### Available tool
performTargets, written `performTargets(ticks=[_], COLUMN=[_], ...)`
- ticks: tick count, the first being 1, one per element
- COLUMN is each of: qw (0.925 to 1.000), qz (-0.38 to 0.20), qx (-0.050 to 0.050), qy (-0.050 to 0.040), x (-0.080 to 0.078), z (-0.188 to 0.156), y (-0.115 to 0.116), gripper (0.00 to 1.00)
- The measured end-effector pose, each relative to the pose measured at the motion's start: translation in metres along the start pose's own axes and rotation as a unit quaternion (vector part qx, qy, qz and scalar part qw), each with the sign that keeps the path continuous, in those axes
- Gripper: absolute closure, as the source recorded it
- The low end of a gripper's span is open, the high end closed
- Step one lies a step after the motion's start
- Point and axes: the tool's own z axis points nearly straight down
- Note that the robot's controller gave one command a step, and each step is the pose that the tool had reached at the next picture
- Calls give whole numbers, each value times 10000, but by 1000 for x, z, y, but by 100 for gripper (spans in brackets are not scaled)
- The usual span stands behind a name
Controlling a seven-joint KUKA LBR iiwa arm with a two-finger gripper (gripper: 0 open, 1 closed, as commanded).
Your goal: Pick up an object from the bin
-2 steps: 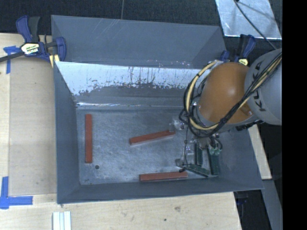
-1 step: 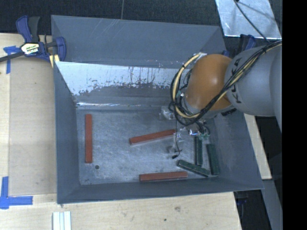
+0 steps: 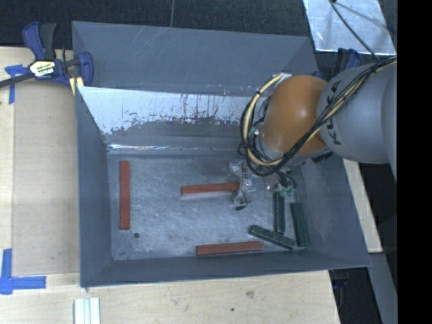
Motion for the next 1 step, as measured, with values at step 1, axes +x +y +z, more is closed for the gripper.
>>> performTargets(ticks=[1], qw=[9997], qz=[-227], qx=[7], qy=[-28], x=[5], z=[-148], y=[5], gripper=[100])
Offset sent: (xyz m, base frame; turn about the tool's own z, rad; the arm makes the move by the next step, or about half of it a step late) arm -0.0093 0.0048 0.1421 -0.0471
